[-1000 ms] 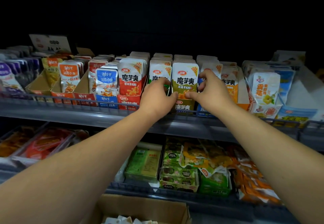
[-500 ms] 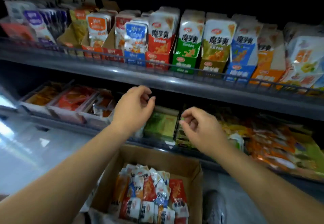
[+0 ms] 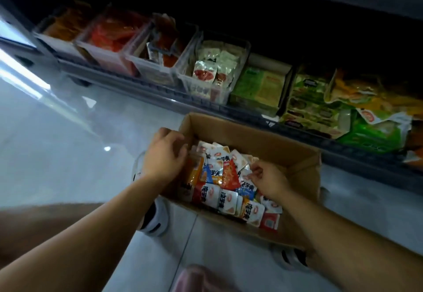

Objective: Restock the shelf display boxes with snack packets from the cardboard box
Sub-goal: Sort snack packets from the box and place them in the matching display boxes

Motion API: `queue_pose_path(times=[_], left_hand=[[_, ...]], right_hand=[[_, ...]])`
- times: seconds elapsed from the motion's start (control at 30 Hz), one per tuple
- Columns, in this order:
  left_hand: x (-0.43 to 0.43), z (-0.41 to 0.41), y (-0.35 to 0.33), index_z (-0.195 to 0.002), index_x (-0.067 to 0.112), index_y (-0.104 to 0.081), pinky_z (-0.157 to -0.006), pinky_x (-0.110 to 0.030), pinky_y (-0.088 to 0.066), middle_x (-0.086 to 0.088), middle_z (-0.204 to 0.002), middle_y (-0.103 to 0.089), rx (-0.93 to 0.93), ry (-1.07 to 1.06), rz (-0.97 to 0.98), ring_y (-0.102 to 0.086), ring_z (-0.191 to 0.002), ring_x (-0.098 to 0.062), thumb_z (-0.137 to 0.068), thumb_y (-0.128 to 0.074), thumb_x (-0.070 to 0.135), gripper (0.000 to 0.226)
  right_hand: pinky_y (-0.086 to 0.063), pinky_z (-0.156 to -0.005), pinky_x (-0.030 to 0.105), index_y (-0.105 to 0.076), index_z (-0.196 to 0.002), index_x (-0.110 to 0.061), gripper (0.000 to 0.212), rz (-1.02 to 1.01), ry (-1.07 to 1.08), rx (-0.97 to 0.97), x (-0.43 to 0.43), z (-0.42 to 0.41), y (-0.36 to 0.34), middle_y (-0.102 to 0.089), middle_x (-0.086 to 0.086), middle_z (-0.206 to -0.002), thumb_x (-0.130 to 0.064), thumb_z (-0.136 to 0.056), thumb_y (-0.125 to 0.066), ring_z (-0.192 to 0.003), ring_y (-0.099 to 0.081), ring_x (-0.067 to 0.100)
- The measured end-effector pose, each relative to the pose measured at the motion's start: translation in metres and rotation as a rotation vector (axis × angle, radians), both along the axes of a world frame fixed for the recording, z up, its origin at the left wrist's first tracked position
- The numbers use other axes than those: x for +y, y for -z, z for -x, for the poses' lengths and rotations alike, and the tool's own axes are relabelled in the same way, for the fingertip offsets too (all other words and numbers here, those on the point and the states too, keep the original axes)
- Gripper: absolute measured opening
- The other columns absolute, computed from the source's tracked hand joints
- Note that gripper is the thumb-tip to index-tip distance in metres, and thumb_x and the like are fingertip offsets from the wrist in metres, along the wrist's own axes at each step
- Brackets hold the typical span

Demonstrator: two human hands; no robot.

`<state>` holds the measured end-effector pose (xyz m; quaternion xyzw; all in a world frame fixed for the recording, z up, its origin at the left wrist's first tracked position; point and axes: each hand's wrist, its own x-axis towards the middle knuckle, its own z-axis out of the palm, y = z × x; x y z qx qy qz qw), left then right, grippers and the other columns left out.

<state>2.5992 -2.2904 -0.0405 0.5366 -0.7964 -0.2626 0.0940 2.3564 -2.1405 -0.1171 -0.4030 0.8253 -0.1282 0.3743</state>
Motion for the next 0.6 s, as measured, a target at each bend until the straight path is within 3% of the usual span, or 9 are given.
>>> queue_pose_path(times=[0.13,0.23,0.43,0.53,0.6], left_hand=[[-0.003,0.001,0.012,-0.114,0.026,-0.064,-0.095,-0.036,-0.052,0.008,-0.116,-0.048,0.145,-0.087,-0.058,-0.056,-0.109,-0.017,-0.093,-0.069,0.026,0.021],[0.001,0.002,0.020,-0.127,0.031,-0.056,-0.085,-0.020,-0.045,0.012,-0.122,-0.049,0.200,-0.174,-0.129,-0.056,-0.105,-0.010,-0.094,-0.070,0.029,0.036],[0.001,0.000,0.033,-0.124,0.040,-0.051,-0.095,-0.037,-0.057,0.013,-0.124,-0.052,0.286,-0.208,-0.182,-0.058,-0.108,-0.009,-0.093,-0.070,0.035,0.037],[0.000,-0.001,0.032,-0.125,0.039,-0.052,-0.095,-0.037,-0.057,0.013,-0.126,-0.052,0.287,-0.206,-0.189,-0.059,-0.108,-0.009,-0.093,-0.071,0.036,0.037],[0.000,-0.002,0.032,-0.126,0.039,-0.052,-0.097,-0.038,-0.056,0.014,-0.127,-0.051,0.296,-0.199,-0.196,-0.057,-0.110,-0.008,-0.093,-0.070,0.036,0.037]], right_hand=[[-0.051,-0.099,0.040,-0.059,-0.133,-0.014,0.042,-0.092,0.070,-0.015,-0.015,0.001,0.034,-0.065,0.009,-0.128,-0.027,-0.094,-0.068,-0.114,-0.061,0.026],[-0.049,-0.099,0.039,-0.054,-0.140,-0.016,0.048,-0.113,0.145,0.007,-0.033,0.002,0.052,-0.062,0.010,-0.134,-0.029,-0.095,-0.065,-0.119,-0.059,0.030],[-0.045,-0.082,0.030,-0.063,-0.126,-0.011,0.039,-0.109,0.286,-0.102,-0.058,-0.002,0.078,-0.067,0.012,-0.124,-0.031,-0.093,-0.069,-0.109,-0.064,0.030],[-0.051,-0.083,0.033,-0.067,-0.124,-0.013,0.032,-0.050,0.349,-0.174,-0.057,-0.003,0.075,-0.070,0.009,-0.117,-0.027,-0.095,-0.068,-0.103,-0.067,0.029],[-0.054,-0.084,0.037,-0.069,-0.119,-0.017,0.024,0.001,0.299,-0.122,-0.050,-0.001,0.067,-0.072,0.009,-0.112,-0.028,-0.100,-0.060,-0.100,-0.068,0.030]])
